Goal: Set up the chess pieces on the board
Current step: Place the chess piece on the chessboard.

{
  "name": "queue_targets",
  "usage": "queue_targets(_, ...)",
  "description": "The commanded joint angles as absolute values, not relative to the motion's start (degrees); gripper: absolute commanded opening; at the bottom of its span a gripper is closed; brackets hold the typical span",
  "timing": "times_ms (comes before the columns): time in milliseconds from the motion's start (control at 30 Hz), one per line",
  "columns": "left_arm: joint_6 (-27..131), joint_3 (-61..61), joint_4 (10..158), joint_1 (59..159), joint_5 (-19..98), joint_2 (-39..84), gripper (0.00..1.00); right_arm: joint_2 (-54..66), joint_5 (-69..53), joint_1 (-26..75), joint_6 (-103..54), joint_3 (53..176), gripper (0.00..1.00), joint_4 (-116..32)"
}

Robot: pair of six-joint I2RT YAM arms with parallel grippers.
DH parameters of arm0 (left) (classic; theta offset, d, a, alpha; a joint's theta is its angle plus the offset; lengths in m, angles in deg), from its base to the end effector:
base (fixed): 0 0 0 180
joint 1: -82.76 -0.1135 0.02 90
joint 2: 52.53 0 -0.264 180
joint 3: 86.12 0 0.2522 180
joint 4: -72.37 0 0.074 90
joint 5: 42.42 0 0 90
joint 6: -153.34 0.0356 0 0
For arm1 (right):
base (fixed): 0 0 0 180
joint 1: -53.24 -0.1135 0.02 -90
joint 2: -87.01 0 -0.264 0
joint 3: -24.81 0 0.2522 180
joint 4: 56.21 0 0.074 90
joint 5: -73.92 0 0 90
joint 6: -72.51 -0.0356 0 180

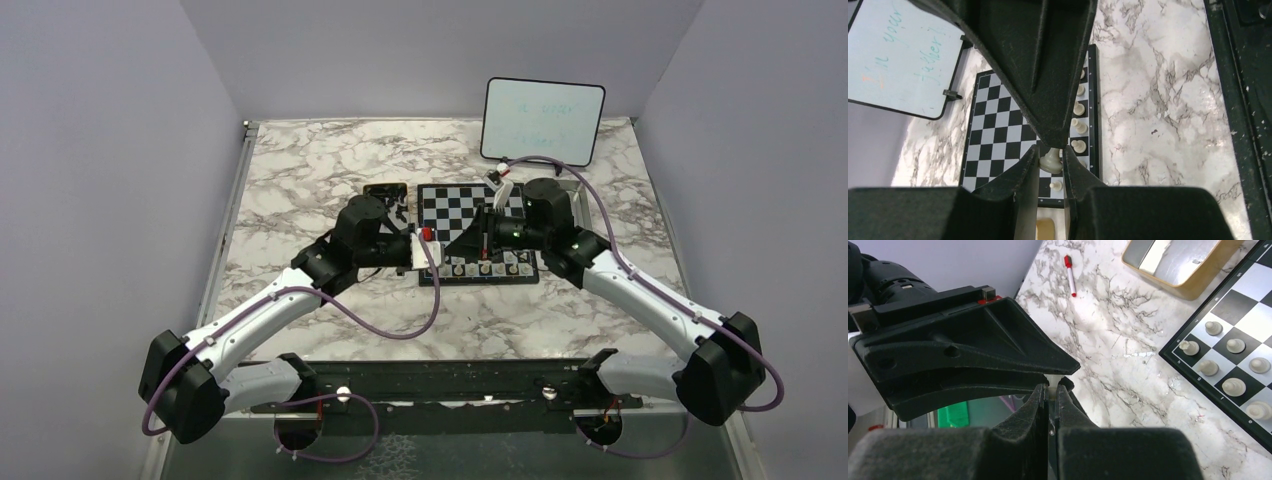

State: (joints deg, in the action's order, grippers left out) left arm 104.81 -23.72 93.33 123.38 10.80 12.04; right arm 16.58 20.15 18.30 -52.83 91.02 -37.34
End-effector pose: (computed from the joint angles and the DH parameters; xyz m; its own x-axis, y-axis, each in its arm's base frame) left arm 0.1781 -0.1808 0.3021 0.3987 0.3568 -0.8448 0.9013 0.0176 0.4328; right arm 0.2155 0.1762 0.3034 -0.7873 0.0192 -0.6163 -0.5545 0.4153 0.7212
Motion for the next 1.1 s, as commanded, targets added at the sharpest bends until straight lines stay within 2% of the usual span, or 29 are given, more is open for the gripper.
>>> queue_targets(0,93.29,-22.89,88.52,123.9,11.13,10.84,0.13,19.83,13.61,17.91,-57.08,89.53,0.08,-45.49)
queue_targets(200,83.81,-24.0,83.02,123.87,15.11,11.02,0.11,20.39,12.48,17.86,-58.27,88.26,0.07,-47.02)
queue_targets(467,78.33,-22.7,84.16,123.82,18.13,12.83,0.09,20.68,10.52,17.91,-57.47,88.04,0.07,-46.29)
queue_targets(667,77.96,-22.28,84.74,123.9,18.57,13.38,0.08,20.37,11.21,17.87,-56.59,88.34,0.18,-45.3)
queue_targets(800,78.54,-22.35,84.9,123.89,18.84,13.64,0.08,19.7,11.78,17.89,-55.83,88.81,0.18,-44.4)
queue_targets(967,78.69,-22.36,85.04,123.85,18.75,14.18,0.07,19.21,12.35,17.91,-55.86,88.87,0.13,-44.56)
queue_targets(1067,78.8,-22.35,85.23,123.87,18.94,14.38,0.07,19.24,13.08,17.91,-55.9,88.98,0.19,-44.64)
